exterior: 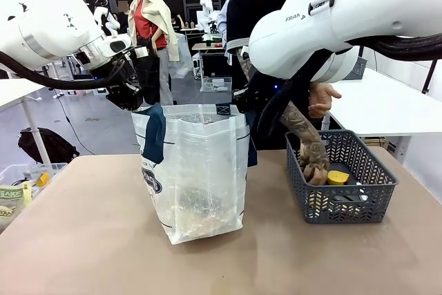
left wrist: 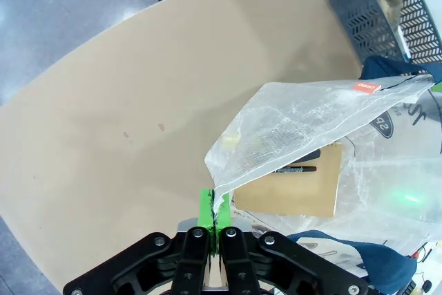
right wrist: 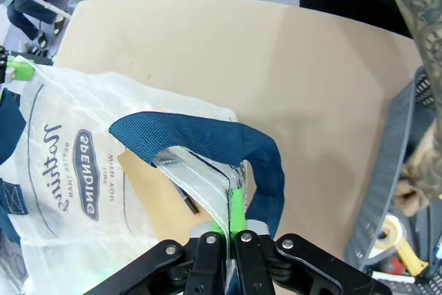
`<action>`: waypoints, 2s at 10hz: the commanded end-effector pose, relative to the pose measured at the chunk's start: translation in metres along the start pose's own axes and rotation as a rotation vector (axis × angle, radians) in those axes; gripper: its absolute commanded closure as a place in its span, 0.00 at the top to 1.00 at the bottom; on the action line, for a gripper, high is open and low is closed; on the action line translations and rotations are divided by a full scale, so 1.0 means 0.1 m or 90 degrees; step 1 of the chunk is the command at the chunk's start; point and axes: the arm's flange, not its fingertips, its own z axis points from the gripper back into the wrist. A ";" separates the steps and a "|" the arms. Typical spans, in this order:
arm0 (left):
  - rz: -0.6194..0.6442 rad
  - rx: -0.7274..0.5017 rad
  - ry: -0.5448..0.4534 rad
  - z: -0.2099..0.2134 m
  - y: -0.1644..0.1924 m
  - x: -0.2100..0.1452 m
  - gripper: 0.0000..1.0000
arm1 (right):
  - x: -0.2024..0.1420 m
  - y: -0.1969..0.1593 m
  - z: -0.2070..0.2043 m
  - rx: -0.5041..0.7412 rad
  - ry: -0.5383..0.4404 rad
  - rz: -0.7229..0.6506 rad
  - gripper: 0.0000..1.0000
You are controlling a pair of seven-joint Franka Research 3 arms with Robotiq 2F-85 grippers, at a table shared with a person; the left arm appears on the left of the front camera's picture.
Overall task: Transfer purchased items from the store into the shopping bag.
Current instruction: Move the Reusable shopping bag to the right side of the table.
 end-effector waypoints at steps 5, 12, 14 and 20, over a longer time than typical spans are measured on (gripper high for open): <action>0.011 0.003 -0.002 0.04 0.01 -0.01 0.00 | 0.00 -0.03 0.02 0.005 -0.002 -0.003 0.00; 0.011 0.003 -0.002 0.04 0.01 -0.01 0.00 | 0.00 -0.03 0.02 0.005 -0.002 -0.003 0.00; 0.011 0.003 -0.002 0.04 0.01 -0.01 0.00 | 0.00 -0.03 0.02 0.005 -0.002 -0.003 0.00; 0.011 0.003 -0.002 0.04 0.01 -0.01 0.00 | 0.00 -0.03 0.02 0.005 -0.002 -0.003 0.00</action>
